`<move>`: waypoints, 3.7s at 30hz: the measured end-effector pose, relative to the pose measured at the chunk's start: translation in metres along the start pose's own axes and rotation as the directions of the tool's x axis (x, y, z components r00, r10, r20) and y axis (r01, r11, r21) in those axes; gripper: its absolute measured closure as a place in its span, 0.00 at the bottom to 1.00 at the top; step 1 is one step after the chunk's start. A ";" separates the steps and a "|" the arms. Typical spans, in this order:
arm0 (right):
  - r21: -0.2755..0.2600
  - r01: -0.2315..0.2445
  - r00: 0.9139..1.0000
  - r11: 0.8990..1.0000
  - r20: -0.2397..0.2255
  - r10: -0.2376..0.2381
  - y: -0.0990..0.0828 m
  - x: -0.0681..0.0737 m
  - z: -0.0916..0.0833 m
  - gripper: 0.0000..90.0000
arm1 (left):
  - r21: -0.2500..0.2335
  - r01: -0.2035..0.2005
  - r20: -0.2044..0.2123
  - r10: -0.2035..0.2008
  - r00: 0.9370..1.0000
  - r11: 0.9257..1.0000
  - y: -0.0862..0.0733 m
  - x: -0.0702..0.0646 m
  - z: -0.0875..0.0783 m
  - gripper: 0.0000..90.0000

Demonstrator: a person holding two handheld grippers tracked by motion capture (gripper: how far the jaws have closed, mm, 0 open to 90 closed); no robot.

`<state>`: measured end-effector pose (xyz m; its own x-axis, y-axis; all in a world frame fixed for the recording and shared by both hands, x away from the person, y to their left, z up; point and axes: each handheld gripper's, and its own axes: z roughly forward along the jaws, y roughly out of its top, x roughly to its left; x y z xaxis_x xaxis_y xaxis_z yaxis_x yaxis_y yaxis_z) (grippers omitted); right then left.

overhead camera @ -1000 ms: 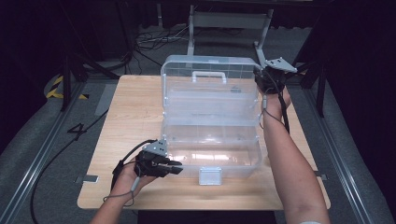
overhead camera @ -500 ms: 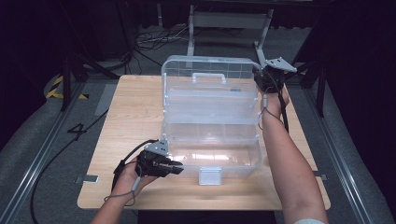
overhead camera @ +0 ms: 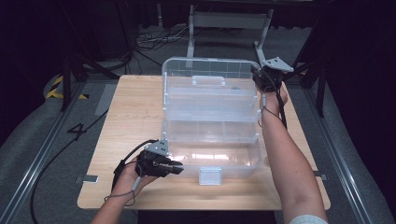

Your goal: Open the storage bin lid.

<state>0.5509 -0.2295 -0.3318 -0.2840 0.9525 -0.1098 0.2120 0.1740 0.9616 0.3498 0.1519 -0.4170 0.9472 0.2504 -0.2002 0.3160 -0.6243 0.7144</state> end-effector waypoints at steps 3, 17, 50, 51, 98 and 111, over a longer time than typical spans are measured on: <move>-0.002 0.009 1.000 1.000 0.001 -0.009 -0.001 0.000 0.002 0.91 | 0.000 0.000 0.000 0.000 1.000 1.000 0.000 0.000 0.000 0.86; -0.020 0.032 0.999 0.999 -0.016 -0.032 -0.008 -0.003 0.013 0.91 | 0.002 0.009 0.002 -0.009 1.000 1.000 0.000 0.000 0.000 0.86; 0.010 0.027 0.992 1.000 -0.127 -0.025 -0.008 -0.017 0.028 0.89 | -0.007 0.011 0.005 -0.011 1.000 1.000 -0.001 0.001 -0.001 0.86; 0.011 0.038 0.992 0.999 -0.124 -0.036 -0.009 -0.017 0.028 0.90 | -0.001 0.006 0.003 -0.006 1.000 1.000 0.000 0.000 0.000 0.86; 0.160 -0.027 0.972 0.987 -0.225 0.063 -0.056 -0.031 0.078 0.89 | -0.004 0.009 0.008 -0.009 1.000 1.000 0.000 0.001 0.000 0.86; 0.185 -0.048 0.969 0.982 -0.231 0.091 -0.064 -0.032 0.084 0.88 | -0.003 0.007 0.009 -0.007 1.000 1.000 0.000 0.001 0.000 0.86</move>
<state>0.6246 -0.2501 -0.4110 -0.4722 0.8806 0.0393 0.3950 0.1716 0.9025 0.3503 0.1526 -0.4173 0.9455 0.2479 -0.2110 0.3222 -0.6203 0.7151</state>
